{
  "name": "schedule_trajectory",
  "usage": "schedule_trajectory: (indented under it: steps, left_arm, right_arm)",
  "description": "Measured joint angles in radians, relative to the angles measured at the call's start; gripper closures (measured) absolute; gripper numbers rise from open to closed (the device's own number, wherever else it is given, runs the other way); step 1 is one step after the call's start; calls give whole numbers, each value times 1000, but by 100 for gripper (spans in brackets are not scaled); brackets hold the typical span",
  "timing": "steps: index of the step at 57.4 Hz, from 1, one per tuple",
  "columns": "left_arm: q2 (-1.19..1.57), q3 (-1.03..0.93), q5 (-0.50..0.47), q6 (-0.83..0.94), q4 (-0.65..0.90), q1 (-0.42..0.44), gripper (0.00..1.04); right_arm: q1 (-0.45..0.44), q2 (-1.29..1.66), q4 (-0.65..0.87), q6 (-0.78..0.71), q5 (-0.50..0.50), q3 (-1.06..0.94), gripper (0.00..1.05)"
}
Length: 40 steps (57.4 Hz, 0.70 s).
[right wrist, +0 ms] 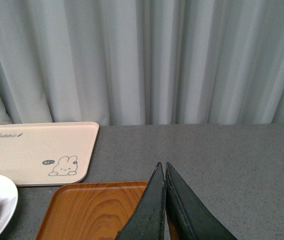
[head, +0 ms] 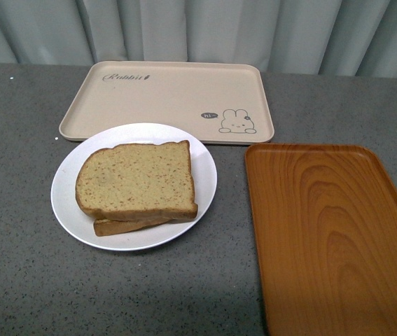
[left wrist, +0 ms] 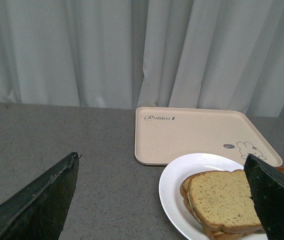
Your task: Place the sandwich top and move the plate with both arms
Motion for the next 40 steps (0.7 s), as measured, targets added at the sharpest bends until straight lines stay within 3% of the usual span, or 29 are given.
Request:
schedule_trajectory:
  steps: [33,40]
  left_arm:
    - [0,0,0,0,0,0,6]
    - [0,0,0,0,0,0,6]
  right_arm:
    - [0,-174,-172,0,0,0,104]
    - [0,-328,-343,-1,-3,0,104]
